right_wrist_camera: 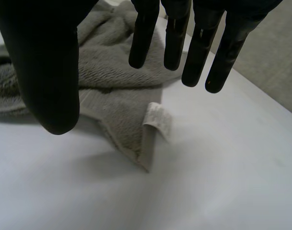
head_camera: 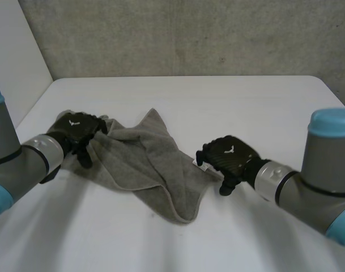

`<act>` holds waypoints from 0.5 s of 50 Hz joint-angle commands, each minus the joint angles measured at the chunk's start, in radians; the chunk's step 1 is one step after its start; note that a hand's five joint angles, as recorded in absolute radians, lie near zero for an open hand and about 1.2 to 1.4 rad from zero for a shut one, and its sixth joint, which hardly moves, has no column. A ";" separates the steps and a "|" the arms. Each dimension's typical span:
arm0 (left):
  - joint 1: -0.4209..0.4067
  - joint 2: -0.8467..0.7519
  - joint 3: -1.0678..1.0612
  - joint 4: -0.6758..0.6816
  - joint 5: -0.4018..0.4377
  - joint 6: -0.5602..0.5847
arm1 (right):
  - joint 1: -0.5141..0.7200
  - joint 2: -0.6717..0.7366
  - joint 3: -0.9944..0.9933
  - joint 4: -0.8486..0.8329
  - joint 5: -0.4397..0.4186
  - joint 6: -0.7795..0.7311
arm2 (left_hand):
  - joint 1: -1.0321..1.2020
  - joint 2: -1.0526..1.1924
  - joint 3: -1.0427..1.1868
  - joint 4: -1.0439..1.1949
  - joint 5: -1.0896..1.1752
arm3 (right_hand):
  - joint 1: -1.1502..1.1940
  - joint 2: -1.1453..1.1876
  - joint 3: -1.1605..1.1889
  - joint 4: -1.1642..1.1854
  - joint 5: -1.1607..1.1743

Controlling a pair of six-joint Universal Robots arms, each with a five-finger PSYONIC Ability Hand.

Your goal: Fold the towel.

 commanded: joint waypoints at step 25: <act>0.033 -0.008 -0.120 0.129 0.043 -0.009 | 0.035 0.112 0.037 -0.351 0.018 0.092 | -0.069 -0.070 -0.069 -0.070 -0.069 | 0.846 0.917 0.916 0.916 0.924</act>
